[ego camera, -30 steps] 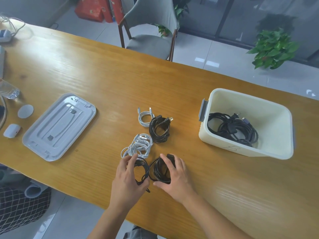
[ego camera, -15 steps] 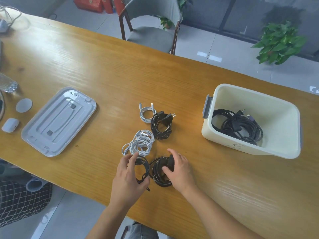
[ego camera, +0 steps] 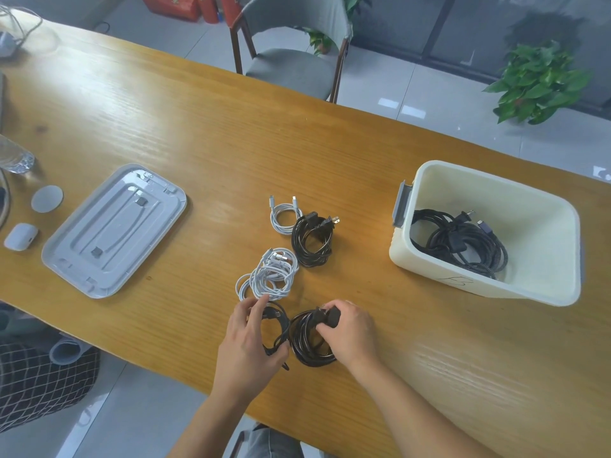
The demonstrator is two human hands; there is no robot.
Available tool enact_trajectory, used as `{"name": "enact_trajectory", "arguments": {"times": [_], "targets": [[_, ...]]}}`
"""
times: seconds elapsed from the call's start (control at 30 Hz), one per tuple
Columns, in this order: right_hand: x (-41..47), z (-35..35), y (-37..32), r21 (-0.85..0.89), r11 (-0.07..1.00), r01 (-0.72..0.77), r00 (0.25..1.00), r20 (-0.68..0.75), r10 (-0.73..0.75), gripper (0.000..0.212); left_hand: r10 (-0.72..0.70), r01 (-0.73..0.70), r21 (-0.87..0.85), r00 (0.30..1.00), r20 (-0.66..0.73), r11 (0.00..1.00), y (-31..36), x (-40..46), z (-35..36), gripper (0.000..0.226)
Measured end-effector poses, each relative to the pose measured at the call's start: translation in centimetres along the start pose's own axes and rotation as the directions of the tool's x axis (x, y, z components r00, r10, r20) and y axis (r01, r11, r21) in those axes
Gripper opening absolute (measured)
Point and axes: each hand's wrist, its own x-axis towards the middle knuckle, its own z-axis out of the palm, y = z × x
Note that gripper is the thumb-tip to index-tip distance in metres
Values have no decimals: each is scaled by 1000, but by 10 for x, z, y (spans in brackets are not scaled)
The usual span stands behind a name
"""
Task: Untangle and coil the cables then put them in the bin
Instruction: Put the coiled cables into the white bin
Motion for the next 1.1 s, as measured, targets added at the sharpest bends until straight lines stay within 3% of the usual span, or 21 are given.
{"name": "enact_trajectory", "arguments": {"times": [0.27, 0.5, 0.67, 0.83, 0.97, 1.1], "targets": [[-8, -2, -1, 120, 993, 3, 999, -52, 4, 19, 0, 0, 2, 1000, -12, 1000, -1, -2, -3, 89], [-9, -11, -4, 268, 958, -102, 995, 15, 102, 16, 16, -16, 11, 1000, -8, 1000, 3, -4, -5, 90], [-6, -15, 1, 542, 796, -270, 962, 189, 197, 15, 29, -29, 5, 999, -23, 1000, 10, -3, -10, 90], [-12, -25, 18, 685, 637, -354, 915, 396, 81, 27, 15, -15, 21, 999, -29, 1000, 13, -1, -15, 90], [-22, -34, 29, 760, 529, -378, 907, 418, 47, 32, 25, -24, 19, 999, -36, 1000, 19, -1, -18, 90], [-32, -45, 38, 802, 492, -339, 924, 381, 16, 41, 70, -69, 23, 996, -50, 997, 31, 1, -22, 89]]}}
